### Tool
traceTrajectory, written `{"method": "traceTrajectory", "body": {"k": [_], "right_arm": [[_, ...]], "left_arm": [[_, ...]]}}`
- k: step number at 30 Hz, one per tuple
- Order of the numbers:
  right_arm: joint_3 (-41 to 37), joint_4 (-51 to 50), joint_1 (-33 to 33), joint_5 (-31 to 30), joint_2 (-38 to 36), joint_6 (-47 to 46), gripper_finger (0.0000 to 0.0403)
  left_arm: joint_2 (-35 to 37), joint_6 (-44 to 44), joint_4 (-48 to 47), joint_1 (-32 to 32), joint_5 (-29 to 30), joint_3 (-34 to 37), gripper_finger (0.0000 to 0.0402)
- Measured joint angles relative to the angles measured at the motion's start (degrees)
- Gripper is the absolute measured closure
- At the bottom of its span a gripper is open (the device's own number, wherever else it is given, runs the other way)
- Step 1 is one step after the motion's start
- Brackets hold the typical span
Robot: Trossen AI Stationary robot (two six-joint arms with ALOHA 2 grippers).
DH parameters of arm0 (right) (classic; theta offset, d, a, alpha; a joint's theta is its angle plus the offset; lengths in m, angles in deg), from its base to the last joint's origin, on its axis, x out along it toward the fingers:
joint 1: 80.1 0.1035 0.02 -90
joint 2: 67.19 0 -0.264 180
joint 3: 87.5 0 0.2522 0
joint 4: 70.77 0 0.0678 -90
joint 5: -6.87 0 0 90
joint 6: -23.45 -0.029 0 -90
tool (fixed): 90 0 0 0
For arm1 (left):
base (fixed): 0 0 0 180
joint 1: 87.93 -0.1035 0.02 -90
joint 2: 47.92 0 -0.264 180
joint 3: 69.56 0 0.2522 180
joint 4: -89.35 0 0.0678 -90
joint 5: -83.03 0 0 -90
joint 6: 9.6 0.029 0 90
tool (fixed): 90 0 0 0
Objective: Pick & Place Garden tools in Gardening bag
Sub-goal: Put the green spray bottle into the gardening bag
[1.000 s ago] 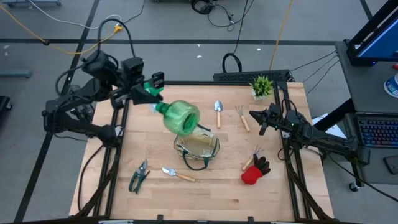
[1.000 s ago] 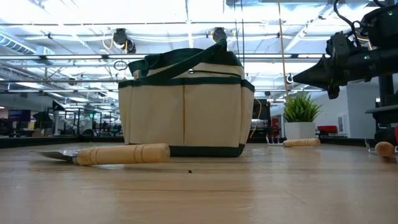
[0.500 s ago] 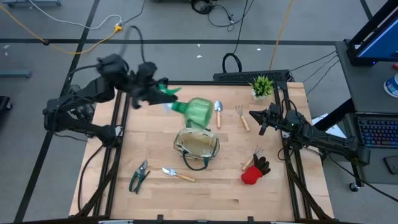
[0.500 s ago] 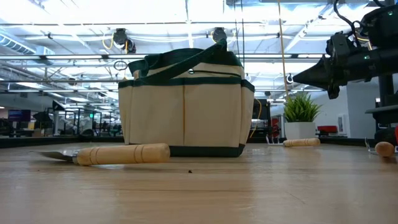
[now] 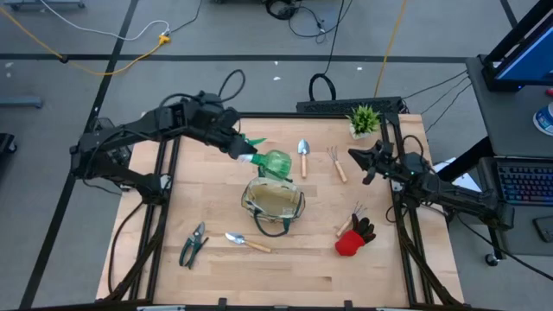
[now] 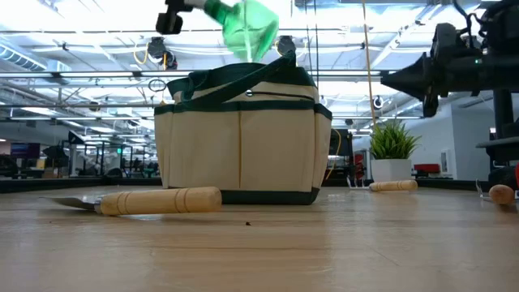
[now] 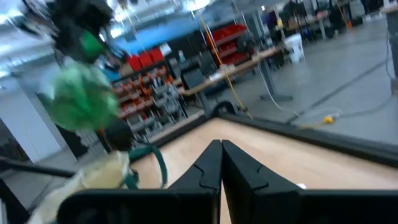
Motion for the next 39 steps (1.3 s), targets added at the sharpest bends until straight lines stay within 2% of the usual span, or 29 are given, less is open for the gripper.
{"method": "traceTrajectory", "body": {"k": [4, 9, 16, 23, 28, 31, 36, 39], "right_arm": [[0.00, 2.43, 0.00, 0.03, 0.02, -0.01, 0.0403], [0.00, 3.30, 0.00, 0.91, 0.02, -0.04, 0.0403], [0.00, 5.68, 0.31, 5.03, 0.99, -1.86, 0.0403], [1.75, 14.37, 0.28, 9.00, 5.70, -3.80, 0.0403], [9.24, 14.88, 0.28, 12.37, 11.72, 0.23, 0.0403], [13.75, 13.98, 0.28, 13.02, 16.66, 3.88, 0.0403], [22.15, 13.25, 0.59, 15.10, 25.07, 9.47, 0.0403], [27.26, 9.54, 1.71, 15.50, 29.88, 13.16, 0.0402]], "left_arm": [[-0.13, 2.44, -2.92, 0.00, 7.05, 0.00, 0.0356], [-0.19, 3.65, -3.49, 0.00, 12.62, 0.00, 0.0356], [-0.52, 7.76, -2.35, 0.00, 17.12, -0.02, 0.0356], [-1.86, 15.60, 0.83, 0.11, 20.36, -0.09, 0.0356], [-2.40, 20.29, 4.04, 0.37, 23.01, -0.32, 0.0356], [-3.40, 23.25, 1.36, 1.07, 26.41, -2.40, 0.0356], [-7.64, 28.64, -5.85, 3.53, 33.11, -10.97, 0.0356], [-11.12, 30.60, -10.25, 4.35, 35.00, -16.51, 0.0356]]}}
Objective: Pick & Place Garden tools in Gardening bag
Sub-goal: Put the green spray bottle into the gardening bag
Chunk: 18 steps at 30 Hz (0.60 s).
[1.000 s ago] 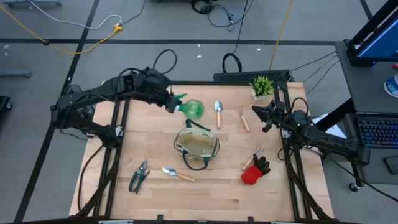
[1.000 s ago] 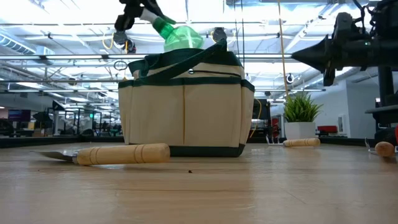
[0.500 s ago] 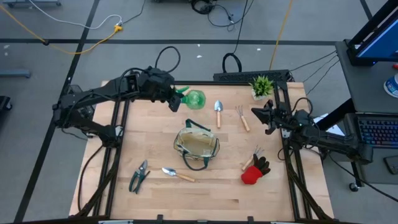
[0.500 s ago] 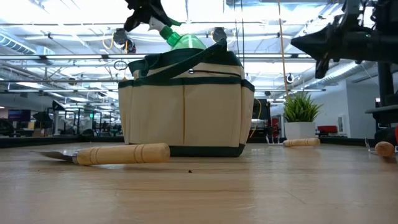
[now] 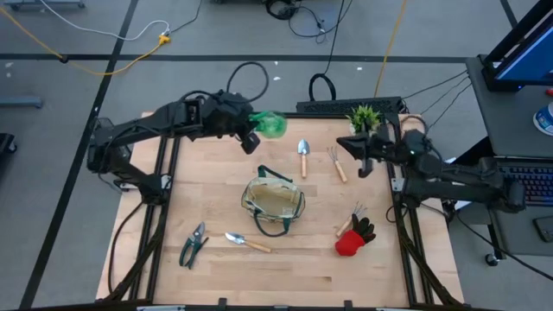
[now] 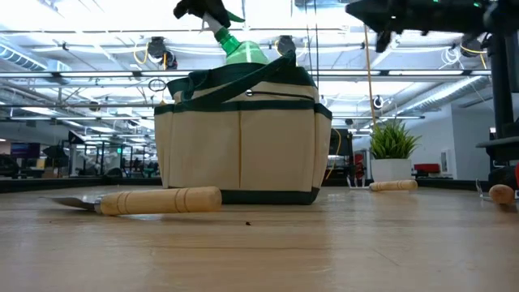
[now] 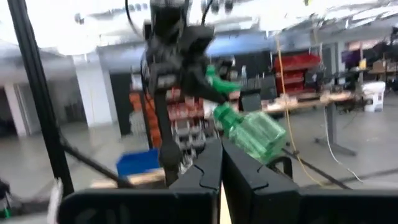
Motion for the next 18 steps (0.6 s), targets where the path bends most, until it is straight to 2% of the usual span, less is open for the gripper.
{"method": "traceTrajectory", "body": {"k": [7, 11, 18], "right_arm": [[11.62, -10.96, 2.38, -0.56, 8.81, 10.49, 0.0371], [16.09, -13.56, 3.14, -1.43, 12.78, 14.87, 0.0346], [21.29, -18.39, 4.63, -5.78, 18.46, 18.67, 0.0297]], "left_arm": [[-8.04, 1.38, -9.78, 0.20, 0.28, -12.26, 0.0356], [-12.22, 1.23, -14.76, 0.20, -0.41, -18.72, 0.0356], [-16.87, -0.38, -17.18, 0.31, -4.18, -24.70, 0.0356]]}}
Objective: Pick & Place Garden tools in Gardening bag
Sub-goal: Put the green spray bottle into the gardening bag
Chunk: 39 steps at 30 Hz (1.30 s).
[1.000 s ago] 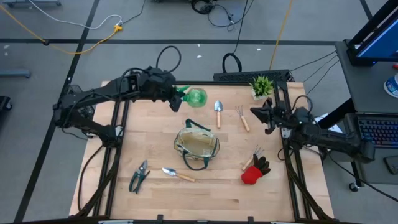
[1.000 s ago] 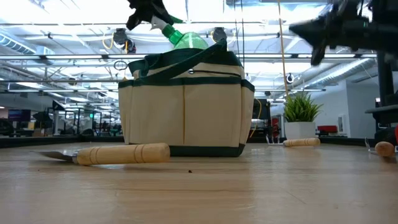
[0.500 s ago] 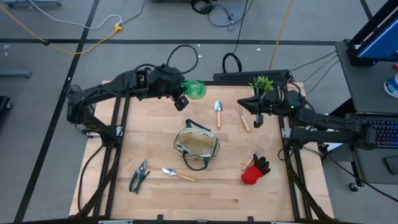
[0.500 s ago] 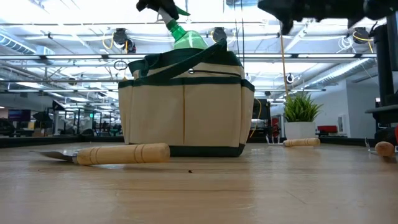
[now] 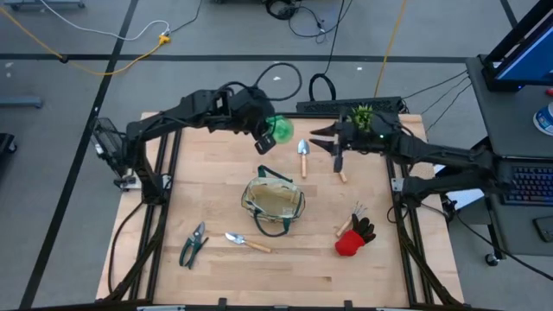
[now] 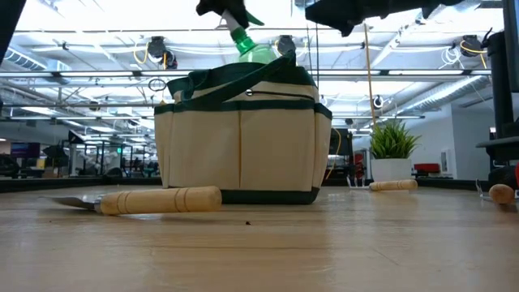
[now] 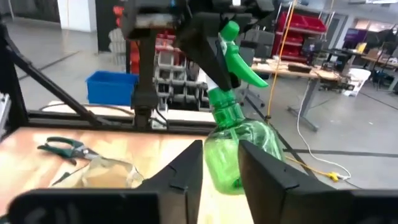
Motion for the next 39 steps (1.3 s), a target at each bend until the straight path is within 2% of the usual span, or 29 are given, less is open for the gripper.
{"method": "traceTrajectory", "body": {"k": [9, 19, 27, 39], "right_arm": [[3.78, -1.56, 3.01, -3.35, 5.99, 4.51, 0.0222], [5.79, -1.62, 8.56, -14.40, 9.12, 13.13, 0.0161], [6.11, -1.61, 12.86, -24.57, 9.10, 16.20, 0.0129], [6.11, -3.67, 15.00, -31.52, 9.08, 16.01, 0.0112]], "left_arm": [[-2.47, -6.83, 2.27, 0.00, -5.32, -0.84, 0.0356], [-2.41, -16.87, 5.28, 0.17, -5.48, -0.84, 0.0356], [-3.92, -21.56, 12.04, 0.93, -7.54, -0.89, 0.0356], [-7.05, -24.56, 18.71, 2.84, -9.69, -0.83, 0.0356]]}}
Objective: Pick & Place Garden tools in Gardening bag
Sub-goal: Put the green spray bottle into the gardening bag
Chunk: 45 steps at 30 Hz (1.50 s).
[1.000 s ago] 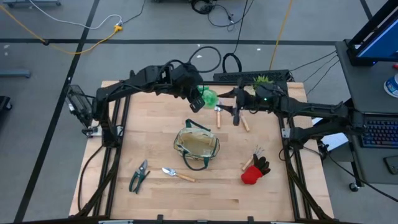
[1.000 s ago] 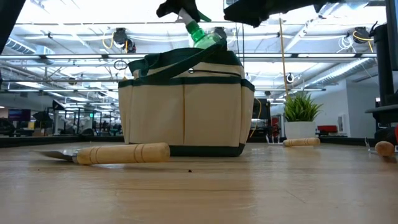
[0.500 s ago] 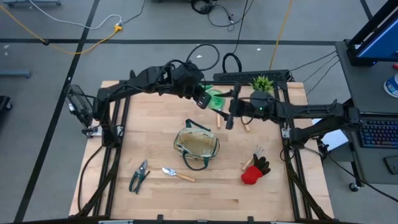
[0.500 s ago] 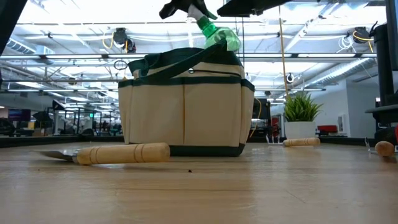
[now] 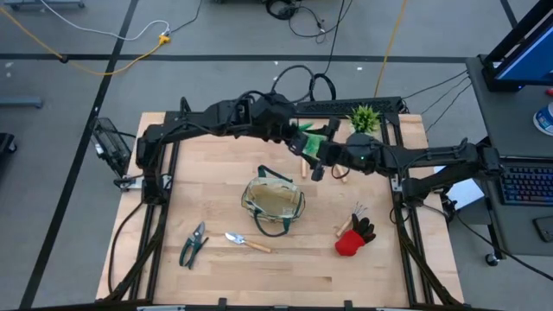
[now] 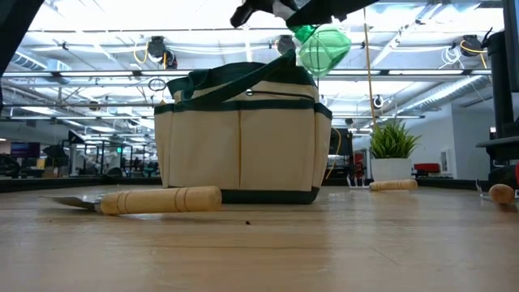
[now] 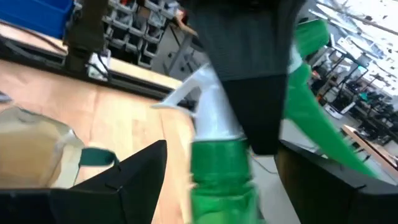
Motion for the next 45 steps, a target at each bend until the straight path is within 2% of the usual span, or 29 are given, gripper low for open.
{"method": "traceTrajectory", "body": {"k": [5, 16, 30, 40, 45], "right_arm": [[0.00, -3.40, 0.02, -1.08, 0.00, -2.66, 0.0112], [0.00, -4.30, 0.02, -4.29, -0.02, -3.80, 0.0123], [0.00, -4.53, -0.04, -3.86, -0.02, -7.76, 0.0196], [-0.02, -7.59, 0.02, -3.35, 0.02, -11.54, 0.0257], [-0.02, -7.62, 0.02, -3.33, 0.02, -11.78, 0.0264]], "left_arm": [[-0.95, -1.08, 3.04, 0.42, 0.43, 0.08, 0.0356], [-1.08, -2.42, 4.80, 1.05, 2.91, 0.08, 0.0356], [-1.96, -2.19, 6.75, 1.82, 3.38, 0.08, 0.0356], [-3.05, -2.38, 7.57, 1.77, 0.84, 0.08, 0.0356], [-3.05, -2.37, 7.68, 1.75, 0.75, 0.08, 0.0350]]}}
